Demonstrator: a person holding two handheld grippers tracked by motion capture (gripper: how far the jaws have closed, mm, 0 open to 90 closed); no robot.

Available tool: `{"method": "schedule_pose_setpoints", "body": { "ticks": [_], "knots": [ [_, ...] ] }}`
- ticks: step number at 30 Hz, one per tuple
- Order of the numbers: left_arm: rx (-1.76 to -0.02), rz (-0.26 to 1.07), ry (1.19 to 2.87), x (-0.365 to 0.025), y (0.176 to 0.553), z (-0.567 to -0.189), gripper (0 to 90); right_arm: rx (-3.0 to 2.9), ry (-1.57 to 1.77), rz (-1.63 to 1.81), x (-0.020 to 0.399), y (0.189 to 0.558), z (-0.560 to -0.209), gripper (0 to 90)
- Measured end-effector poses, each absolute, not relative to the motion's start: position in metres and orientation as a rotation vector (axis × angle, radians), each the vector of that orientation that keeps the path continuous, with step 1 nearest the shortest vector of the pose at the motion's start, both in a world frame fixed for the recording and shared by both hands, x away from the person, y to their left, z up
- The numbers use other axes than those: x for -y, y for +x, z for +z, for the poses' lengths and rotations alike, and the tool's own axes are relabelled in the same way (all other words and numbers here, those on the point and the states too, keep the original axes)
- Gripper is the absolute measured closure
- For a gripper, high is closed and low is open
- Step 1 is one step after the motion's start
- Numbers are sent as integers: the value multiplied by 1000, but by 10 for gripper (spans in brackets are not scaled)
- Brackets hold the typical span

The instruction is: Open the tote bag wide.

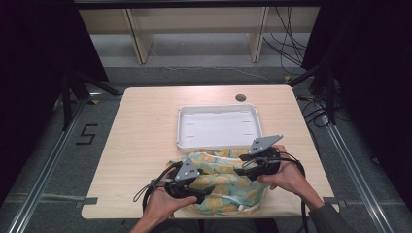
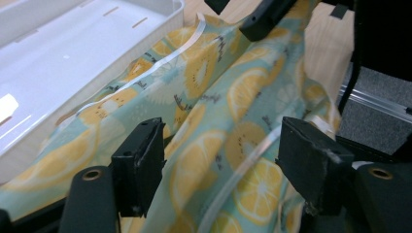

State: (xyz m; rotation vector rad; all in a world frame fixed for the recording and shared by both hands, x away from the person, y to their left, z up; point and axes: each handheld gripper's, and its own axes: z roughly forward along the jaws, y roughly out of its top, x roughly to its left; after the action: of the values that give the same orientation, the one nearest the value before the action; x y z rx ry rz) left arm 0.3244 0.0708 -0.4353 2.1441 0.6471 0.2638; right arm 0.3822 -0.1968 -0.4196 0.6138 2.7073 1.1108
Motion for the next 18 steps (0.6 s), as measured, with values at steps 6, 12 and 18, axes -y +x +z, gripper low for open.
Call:
{"method": "schedule_pose_setpoints", "body": {
  "ticks": [6,12,18],
  "knots": [
    [-629,173,2253,-62,338,-450,595,-2770,591,1006,180,388,-429,573],
    [-537,164,2310,-66,322,-451,864,-2828,506,851,172,400,-438,889],
    [-446,145,2398,-76,301,-456,892,-2696,619,784,182,420,-430,900]
  ]
}}
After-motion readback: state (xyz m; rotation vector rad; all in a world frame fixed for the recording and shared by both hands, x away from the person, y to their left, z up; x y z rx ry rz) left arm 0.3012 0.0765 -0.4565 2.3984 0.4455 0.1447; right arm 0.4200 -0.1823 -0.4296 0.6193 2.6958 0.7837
